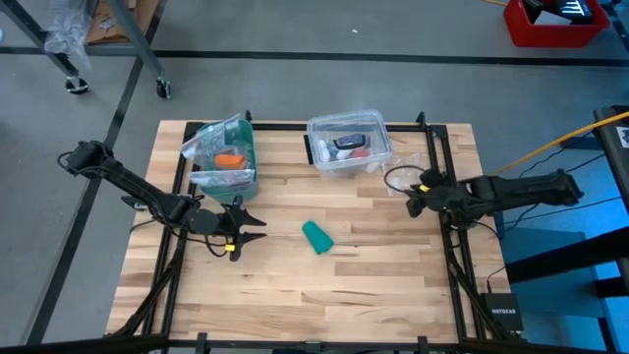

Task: Roll bandage
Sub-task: Open the transparent zip bag

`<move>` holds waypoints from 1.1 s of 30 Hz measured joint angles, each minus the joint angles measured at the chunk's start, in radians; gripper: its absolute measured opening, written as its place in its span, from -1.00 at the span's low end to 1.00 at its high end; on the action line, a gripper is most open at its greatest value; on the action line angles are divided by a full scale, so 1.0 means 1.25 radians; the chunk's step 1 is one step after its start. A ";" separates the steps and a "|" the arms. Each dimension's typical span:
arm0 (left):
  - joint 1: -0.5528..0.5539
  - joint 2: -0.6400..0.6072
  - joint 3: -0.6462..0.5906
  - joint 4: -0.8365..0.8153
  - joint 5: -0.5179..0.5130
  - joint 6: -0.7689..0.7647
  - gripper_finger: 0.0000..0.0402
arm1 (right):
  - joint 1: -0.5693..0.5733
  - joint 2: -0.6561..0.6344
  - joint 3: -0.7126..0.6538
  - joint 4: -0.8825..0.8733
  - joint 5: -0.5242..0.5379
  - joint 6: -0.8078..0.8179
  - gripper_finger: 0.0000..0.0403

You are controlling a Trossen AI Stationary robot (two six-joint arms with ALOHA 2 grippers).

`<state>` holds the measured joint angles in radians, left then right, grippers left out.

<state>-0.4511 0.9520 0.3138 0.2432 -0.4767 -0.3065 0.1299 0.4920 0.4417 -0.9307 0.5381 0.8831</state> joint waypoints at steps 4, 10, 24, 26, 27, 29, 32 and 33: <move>0.000 0.000 0.000 0.000 0.000 0.000 -0.30 | 0.000 -0.054 -0.090 0.073 -0.019 0.116 -0.34; 0.000 0.000 0.000 0.002 0.000 -0.004 -0.30 | 0.000 -0.018 -0.158 0.165 0.098 0.410 -0.34; 0.000 0.000 0.000 -0.001 0.000 -0.012 -0.30 | 0.000 0.206 -0.159 0.164 -0.012 0.870 -0.34; 0.000 0.000 0.000 -0.001 0.000 -0.017 -0.30 | 0.000 0.240 -0.155 0.171 -0.003 0.909 -0.34; 0.000 0.000 0.000 -0.001 0.000 -0.017 -0.30 | 0.000 0.257 -0.152 0.168 0.014 0.932 -0.34; 0.000 0.000 0.000 -0.001 0.000 -0.009 -0.30 | 0.000 0.284 -0.147 0.158 0.058 0.988 -0.34; 0.000 0.000 0.000 -0.001 0.000 0.006 -0.30 | -0.001 0.330 -0.147 0.156 0.089 1.041 -0.34; 0.000 0.000 0.000 -0.001 0.000 0.012 -0.30 | -0.007 0.344 -0.147 0.162 0.092 1.045 -0.34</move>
<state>-0.4507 0.9520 0.3138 0.2424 -0.4767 -0.2921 0.1213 0.9225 0.2581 -0.7278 0.6527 2.1894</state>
